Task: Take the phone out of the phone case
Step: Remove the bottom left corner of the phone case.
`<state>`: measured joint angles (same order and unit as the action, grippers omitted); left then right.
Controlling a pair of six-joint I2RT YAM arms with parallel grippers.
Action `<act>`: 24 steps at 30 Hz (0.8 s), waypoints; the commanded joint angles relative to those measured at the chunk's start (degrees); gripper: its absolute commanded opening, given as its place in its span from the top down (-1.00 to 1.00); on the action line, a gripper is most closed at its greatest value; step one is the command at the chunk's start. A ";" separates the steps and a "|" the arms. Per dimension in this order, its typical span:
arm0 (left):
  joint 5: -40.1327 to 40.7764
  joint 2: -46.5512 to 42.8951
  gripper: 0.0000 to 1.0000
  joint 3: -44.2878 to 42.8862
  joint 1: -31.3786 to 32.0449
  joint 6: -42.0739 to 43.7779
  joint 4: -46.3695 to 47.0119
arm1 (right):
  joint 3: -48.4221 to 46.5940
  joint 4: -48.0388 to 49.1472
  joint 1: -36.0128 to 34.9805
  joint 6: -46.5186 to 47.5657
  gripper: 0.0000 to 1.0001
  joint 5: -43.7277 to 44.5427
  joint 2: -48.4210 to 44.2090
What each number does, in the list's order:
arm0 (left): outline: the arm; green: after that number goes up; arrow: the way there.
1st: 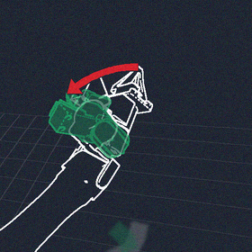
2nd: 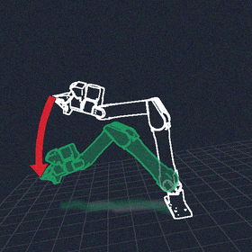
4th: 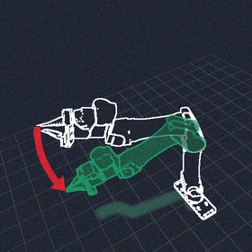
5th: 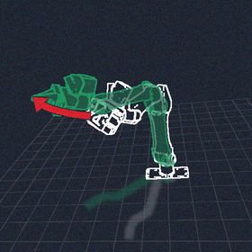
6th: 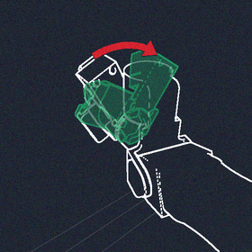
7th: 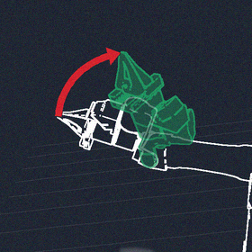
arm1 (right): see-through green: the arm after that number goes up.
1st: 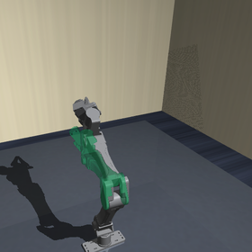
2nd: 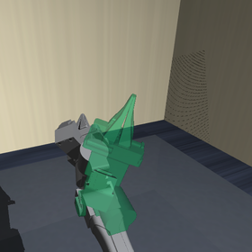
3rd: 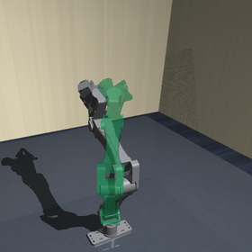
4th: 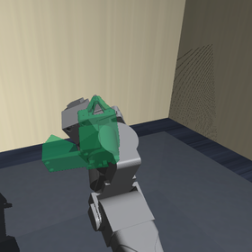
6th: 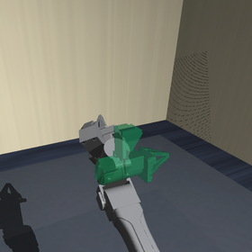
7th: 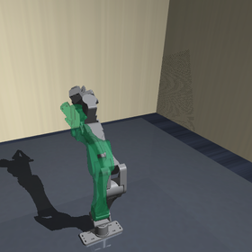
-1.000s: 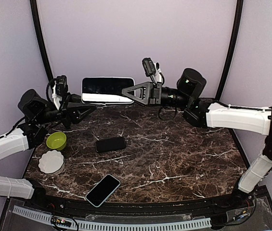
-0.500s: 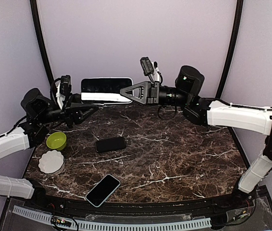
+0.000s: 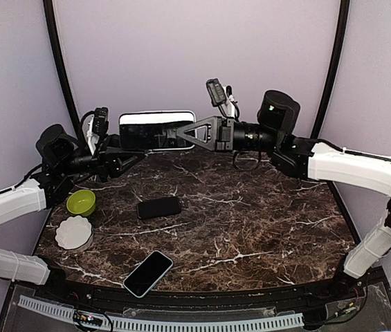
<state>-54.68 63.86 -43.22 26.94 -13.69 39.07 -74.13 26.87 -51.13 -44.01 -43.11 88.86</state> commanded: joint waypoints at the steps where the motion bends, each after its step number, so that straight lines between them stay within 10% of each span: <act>1: 4.17 0.14 0.29 -0.52 -2.70 -1.54 2.54 | -1.96 -5.52 -4.42 6.70 1.00 -6.15 -5.07; 10: 18.56 -2.57 0.06 -3.26 -2.95 8.70 -12.51 | -2.61 -13.45 -2.67 12.66 1.00 -3.26 -7.27; 24: 19.72 -5.39 -0.03 -5.29 -4.35 25.98 -25.54 | 3.27 -23.00 5.73 28.43 1.00 9.33 -14.96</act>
<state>-32.82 61.23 -46.04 22.98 2.85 20.45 -71.88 3.20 -46.57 -24.64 -40.29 76.29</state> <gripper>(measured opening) 0.516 0.086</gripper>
